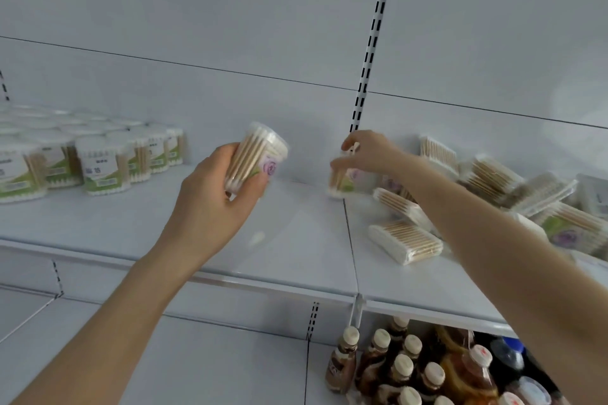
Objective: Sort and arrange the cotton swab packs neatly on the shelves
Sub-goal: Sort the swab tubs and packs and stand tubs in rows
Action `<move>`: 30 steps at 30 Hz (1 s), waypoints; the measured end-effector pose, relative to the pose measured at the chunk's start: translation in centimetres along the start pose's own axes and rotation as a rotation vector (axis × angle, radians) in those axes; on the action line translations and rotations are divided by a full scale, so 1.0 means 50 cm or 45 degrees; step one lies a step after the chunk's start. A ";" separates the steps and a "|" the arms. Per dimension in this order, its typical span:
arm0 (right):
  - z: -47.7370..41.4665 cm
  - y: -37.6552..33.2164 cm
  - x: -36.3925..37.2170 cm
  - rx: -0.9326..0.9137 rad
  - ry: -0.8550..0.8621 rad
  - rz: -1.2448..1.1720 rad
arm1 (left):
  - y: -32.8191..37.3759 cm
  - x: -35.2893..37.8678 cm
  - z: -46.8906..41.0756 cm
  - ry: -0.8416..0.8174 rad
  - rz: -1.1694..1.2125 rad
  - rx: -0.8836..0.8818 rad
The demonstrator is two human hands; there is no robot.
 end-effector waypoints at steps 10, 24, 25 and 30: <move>0.059 -0.242 0.042 -0.131 0.101 0.071 | -0.046 -0.130 0.016 0.073 0.204 0.009; 0.117 -0.367 0.063 0.209 -0.158 0.002 | -0.161 -0.352 0.041 -0.119 0.583 -0.090; 0.119 -0.377 0.074 0.218 -0.100 -0.060 | -0.167 -0.367 0.048 -0.134 0.603 -0.106; 0.120 -0.454 0.117 0.209 0.212 -0.309 | -0.214 -0.440 0.096 -0.100 0.703 -0.197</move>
Point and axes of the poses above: each hand's wrist, its own z-axis away from the middle knuckle, its own x-axis out of the palm, y = z × x, the point moved 2 cm from there along -z, towards the middle knuckle, and after that the axes turned 8 degrees about z, right-handed, at the moved point
